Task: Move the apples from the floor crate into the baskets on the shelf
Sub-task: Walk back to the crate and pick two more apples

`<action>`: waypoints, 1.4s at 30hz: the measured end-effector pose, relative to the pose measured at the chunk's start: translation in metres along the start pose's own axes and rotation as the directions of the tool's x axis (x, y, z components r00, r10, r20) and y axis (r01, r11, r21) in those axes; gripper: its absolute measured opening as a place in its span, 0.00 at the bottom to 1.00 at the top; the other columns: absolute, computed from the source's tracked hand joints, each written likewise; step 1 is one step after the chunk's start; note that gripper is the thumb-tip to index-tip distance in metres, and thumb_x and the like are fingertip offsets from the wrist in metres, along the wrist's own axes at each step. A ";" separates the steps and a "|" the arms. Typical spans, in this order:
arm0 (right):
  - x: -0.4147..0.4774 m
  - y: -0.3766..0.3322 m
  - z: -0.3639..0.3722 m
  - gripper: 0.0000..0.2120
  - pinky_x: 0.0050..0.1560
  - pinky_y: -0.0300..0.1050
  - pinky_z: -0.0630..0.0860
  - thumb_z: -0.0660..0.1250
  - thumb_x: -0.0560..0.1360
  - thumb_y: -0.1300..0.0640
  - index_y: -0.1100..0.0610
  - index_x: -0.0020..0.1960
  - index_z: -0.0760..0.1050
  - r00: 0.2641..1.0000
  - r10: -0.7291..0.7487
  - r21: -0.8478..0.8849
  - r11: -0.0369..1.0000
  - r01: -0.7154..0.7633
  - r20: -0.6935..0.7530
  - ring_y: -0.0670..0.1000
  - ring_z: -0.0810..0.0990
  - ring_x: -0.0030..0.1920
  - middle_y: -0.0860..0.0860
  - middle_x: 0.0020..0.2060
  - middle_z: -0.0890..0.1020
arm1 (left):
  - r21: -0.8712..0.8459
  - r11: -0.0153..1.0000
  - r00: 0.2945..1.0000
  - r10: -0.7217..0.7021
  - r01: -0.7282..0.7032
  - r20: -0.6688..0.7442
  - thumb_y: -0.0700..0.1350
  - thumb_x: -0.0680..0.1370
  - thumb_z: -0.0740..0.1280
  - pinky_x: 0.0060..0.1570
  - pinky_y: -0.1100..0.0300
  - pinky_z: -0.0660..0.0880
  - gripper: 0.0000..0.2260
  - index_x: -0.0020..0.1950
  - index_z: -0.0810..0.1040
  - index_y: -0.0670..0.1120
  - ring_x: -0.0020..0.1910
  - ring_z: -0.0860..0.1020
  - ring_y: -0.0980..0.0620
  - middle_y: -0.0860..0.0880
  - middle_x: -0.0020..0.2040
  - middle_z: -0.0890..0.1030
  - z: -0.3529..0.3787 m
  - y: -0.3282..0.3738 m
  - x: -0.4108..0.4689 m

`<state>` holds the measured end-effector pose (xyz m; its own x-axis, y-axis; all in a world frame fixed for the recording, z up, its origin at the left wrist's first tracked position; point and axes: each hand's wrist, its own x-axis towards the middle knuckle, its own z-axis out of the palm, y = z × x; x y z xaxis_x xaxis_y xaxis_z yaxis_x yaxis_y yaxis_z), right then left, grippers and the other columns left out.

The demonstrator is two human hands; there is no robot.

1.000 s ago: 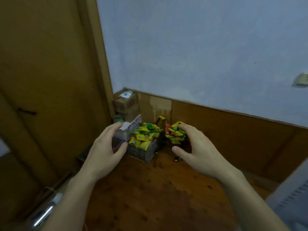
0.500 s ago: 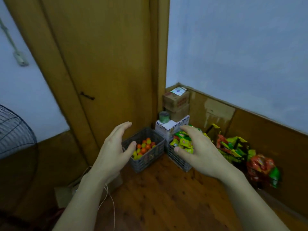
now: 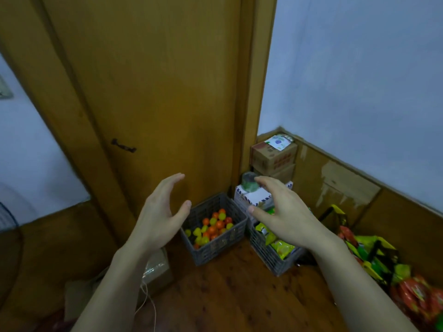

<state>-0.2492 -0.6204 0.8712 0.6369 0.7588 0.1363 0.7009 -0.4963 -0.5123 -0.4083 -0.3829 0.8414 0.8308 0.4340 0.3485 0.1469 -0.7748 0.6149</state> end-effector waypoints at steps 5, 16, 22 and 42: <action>0.061 0.037 0.002 0.34 0.69 0.46 0.67 0.65 0.78 0.39 0.49 0.79 0.58 1.000 0.005 0.003 1.000 -0.005 0.007 0.48 0.66 0.74 0.45 0.76 0.65 | -0.004 1.000 1.000 -0.022 0.022 0.006 0.51 0.81 0.66 0.73 0.56 0.63 0.28 0.79 0.62 0.51 0.73 0.62 0.61 0.53 0.77 0.66 0.026 -0.024 0.060; 0.240 0.089 0.025 0.34 0.68 0.39 0.61 0.65 0.79 0.41 0.52 0.79 0.59 0.999 0.030 -0.015 0.999 -0.029 0.034 0.48 0.64 0.75 0.47 0.76 0.65 | -0.035 0.998 0.999 -0.045 0.046 0.026 0.49 0.81 0.67 0.73 0.53 0.65 0.27 0.79 0.64 0.49 0.74 0.64 0.58 0.52 0.77 0.67 0.074 -0.106 0.227; 0.318 0.113 0.033 0.33 0.68 0.41 0.62 0.66 0.79 0.43 0.52 0.79 0.60 0.996 0.059 0.012 0.998 -0.060 0.062 0.49 0.65 0.74 0.47 0.76 0.65 | -0.036 0.998 0.995 -0.049 0.052 0.084 0.48 0.81 0.67 0.72 0.56 0.65 0.27 0.79 0.64 0.51 0.73 0.63 0.61 0.54 0.76 0.67 0.091 -0.138 0.300; 0.540 0.310 0.222 0.29 0.73 0.49 0.65 0.65 0.81 0.46 0.49 0.79 0.60 0.969 0.104 0.109 0.985 -0.131 0.223 0.48 0.63 0.75 0.45 0.77 0.65 | -0.005 0.962 0.954 -0.271 0.274 0.124 0.47 0.81 0.67 0.69 0.58 0.66 0.25 0.77 0.65 0.49 0.71 0.65 0.60 0.54 0.74 0.68 0.287 -0.342 0.424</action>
<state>0.2402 -0.2710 0.5978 0.6185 0.7779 -0.1106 0.5723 -0.5425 -0.6150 0.0483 -0.0662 0.5760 0.8195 0.5677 0.0781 0.3662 -0.6237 0.6906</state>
